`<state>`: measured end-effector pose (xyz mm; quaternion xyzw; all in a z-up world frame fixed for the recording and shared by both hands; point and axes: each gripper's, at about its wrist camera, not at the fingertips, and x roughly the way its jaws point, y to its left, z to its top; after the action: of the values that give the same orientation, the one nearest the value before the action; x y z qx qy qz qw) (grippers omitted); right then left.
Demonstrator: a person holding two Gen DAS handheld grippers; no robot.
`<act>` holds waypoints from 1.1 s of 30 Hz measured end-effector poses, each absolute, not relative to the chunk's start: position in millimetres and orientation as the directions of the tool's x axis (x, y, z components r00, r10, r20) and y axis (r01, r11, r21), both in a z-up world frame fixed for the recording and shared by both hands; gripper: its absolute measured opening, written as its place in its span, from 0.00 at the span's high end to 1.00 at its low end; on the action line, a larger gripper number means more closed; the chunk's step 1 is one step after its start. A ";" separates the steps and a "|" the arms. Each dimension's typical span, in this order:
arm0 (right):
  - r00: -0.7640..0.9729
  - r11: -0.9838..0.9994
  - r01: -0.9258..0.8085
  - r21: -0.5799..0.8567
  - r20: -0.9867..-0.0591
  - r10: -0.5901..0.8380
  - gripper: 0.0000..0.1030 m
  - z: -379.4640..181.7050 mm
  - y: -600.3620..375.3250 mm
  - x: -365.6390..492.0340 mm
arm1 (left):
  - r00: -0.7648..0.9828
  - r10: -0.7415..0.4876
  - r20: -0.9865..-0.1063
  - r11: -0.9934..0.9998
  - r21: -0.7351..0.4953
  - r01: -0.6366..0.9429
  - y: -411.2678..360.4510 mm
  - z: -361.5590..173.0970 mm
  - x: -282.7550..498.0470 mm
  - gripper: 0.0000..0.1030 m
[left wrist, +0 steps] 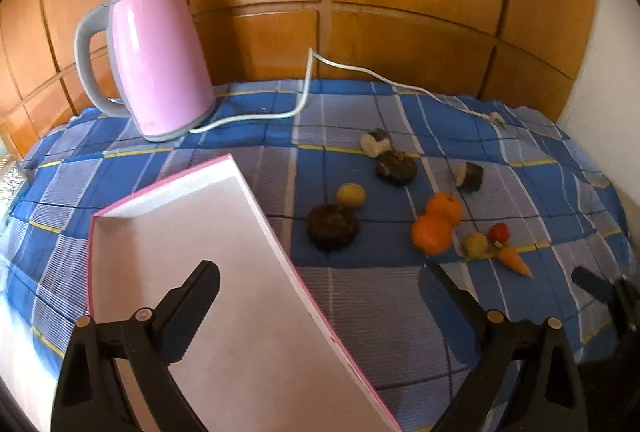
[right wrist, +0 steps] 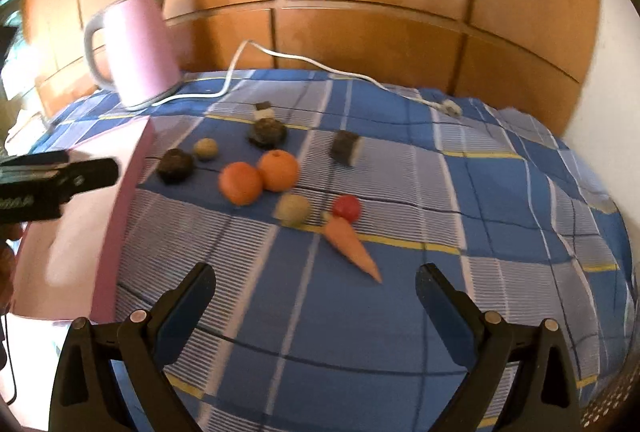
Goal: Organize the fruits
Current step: 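Move the left gripper toward the dark round fruit beside the tray, then grasp the dark round fruit with the left gripper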
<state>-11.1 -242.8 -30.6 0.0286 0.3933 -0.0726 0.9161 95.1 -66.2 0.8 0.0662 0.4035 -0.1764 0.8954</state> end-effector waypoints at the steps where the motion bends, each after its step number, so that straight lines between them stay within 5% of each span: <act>1: 0.678 0.988 0.152 -0.001 -0.727 -0.105 0.01 -31.5 -241.5 -10.0 | 0.613 -0.262 -0.745 0.930 -0.025 0.367 -65.1 1.4 98.1 0.04; 11: 0.661 0.988 0.152 0.005 -0.744 -0.098 0.07 -36.6 -239.2 -1.3 | 0.562 -0.268 -0.782 0.899 0.007 0.439 -79.7 -8.2 126.2 0.27; 28: 0.656 0.990 0.134 0.035 -0.752 -0.063 0.08 -35.9 -237.8 12.4 | 0.488 -0.137 -0.862 0.802 0.193 0.566 -133.4 -48.1 170.4 0.32; 33: 0.641 0.985 0.162 0.053 -0.765 -0.064 0.08 -41.4 -247.0 10.3 | 0.433 -0.126 -0.892 0.795 0.171 0.582 -136.8 -65.3 180.2 0.50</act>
<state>10.3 -247.0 -41.4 0.0584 0.4189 -0.0627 0.9040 180.2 -136.8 -65.3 0.2352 0.4857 -0.2176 0.8133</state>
